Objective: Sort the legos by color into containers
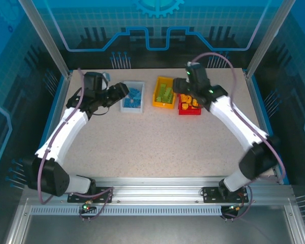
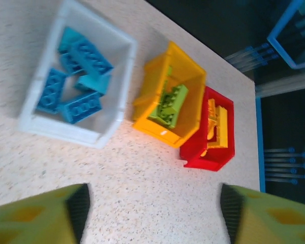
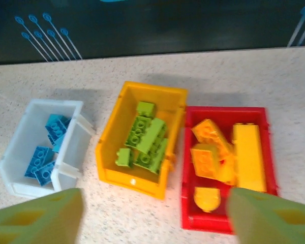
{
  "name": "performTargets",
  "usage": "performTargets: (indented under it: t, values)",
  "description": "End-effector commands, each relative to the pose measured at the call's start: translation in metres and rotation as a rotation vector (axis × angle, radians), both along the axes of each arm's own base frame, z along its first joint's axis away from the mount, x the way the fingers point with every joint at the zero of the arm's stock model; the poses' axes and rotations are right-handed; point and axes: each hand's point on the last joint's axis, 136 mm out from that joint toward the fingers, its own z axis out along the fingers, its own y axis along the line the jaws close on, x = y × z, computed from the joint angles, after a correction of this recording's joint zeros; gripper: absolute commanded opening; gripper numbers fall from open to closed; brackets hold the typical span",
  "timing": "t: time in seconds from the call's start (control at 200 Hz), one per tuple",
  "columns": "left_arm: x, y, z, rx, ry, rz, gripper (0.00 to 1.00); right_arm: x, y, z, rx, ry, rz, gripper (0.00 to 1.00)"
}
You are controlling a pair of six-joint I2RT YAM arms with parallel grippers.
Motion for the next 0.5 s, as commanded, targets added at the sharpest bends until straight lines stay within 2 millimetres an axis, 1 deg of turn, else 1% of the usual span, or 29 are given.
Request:
performTargets:
  t: [0.0,0.01,0.015,0.06,0.11,0.14,0.18,0.225,0.275,0.32,0.355,0.36,0.385,0.405,0.43,0.445,0.45,0.47,0.495]
  values:
    - [-0.031,0.018,-0.023,-0.003,0.087,-0.002,0.99,-0.030,-0.043,-0.034,-0.041,0.050,-0.105,1.00]
    - [-0.033,0.019,-0.023,-0.006,0.088,0.001,0.99,-0.034,-0.046,-0.034,-0.043,0.051,-0.111,1.00]
    - [-0.033,0.020,-0.023,-0.007,0.089,0.003,0.99,-0.037,-0.048,-0.040,-0.048,0.062,-0.112,1.00]
    - [-0.041,0.026,-0.029,-0.016,0.098,0.010,0.99,-0.052,-0.060,-0.047,-0.060,0.076,-0.135,1.00]
    - [-0.050,0.031,-0.036,-0.017,0.112,0.024,0.99,-0.068,-0.073,-0.049,-0.081,0.063,-0.169,1.00]
    - [-0.054,0.036,-0.040,-0.005,0.116,0.037,0.99,-0.075,-0.078,-0.051,-0.096,0.046,-0.171,1.00]
    - [-0.058,0.043,-0.043,0.027,0.112,0.055,0.99,-0.084,-0.085,-0.048,-0.103,0.018,-0.190,1.00]
    - [-0.062,0.054,-0.047,0.083,0.108,0.100,0.99,-0.094,-0.103,-0.045,-0.114,0.001,-0.275,1.00]
    - [-0.067,0.077,-0.050,0.159,0.120,0.211,0.99,-0.102,-0.123,-0.047,-0.123,0.003,-0.360,1.00]
    - [-0.070,0.100,-0.051,0.222,0.118,0.337,0.99,-0.106,-0.141,-0.054,-0.115,0.014,-0.437,1.00]
    - [-0.072,0.123,-0.053,0.283,0.102,0.457,0.99,-0.108,-0.157,-0.061,-0.105,0.023,-0.486,1.00]
    - [-0.073,0.125,-0.054,0.291,0.099,0.470,0.99,-0.107,-0.158,-0.061,-0.102,0.021,-0.485,1.00]
    - [-0.074,0.138,-0.053,0.328,0.065,0.537,0.99,-0.107,-0.164,-0.074,-0.092,0.041,-0.478,1.00]
    - [-0.075,0.146,-0.055,0.348,0.043,0.578,0.99,-0.103,-0.165,-0.079,-0.062,0.031,-0.457,1.00]
    - [-0.073,0.152,-0.059,0.367,0.007,0.610,0.99,-0.097,-0.167,-0.086,-0.029,0.018,-0.425,1.00]
    - [-0.069,0.154,-0.059,0.392,-0.035,0.603,0.99,-0.094,-0.168,-0.088,-0.010,-0.001,-0.405,1.00]
    - [-0.070,0.155,-0.061,0.403,-0.039,0.596,0.99,-0.094,-0.168,-0.090,-0.006,-0.002,-0.401,1.00]
    - [-0.061,0.153,-0.059,0.420,-0.113,0.568,0.99,-0.091,-0.171,-0.092,0.010,-0.027,-0.398,1.00]
    - [-0.055,0.152,-0.059,0.448,-0.179,0.548,0.99,-0.089,-0.175,-0.095,0.006,-0.065,-0.406,1.00]
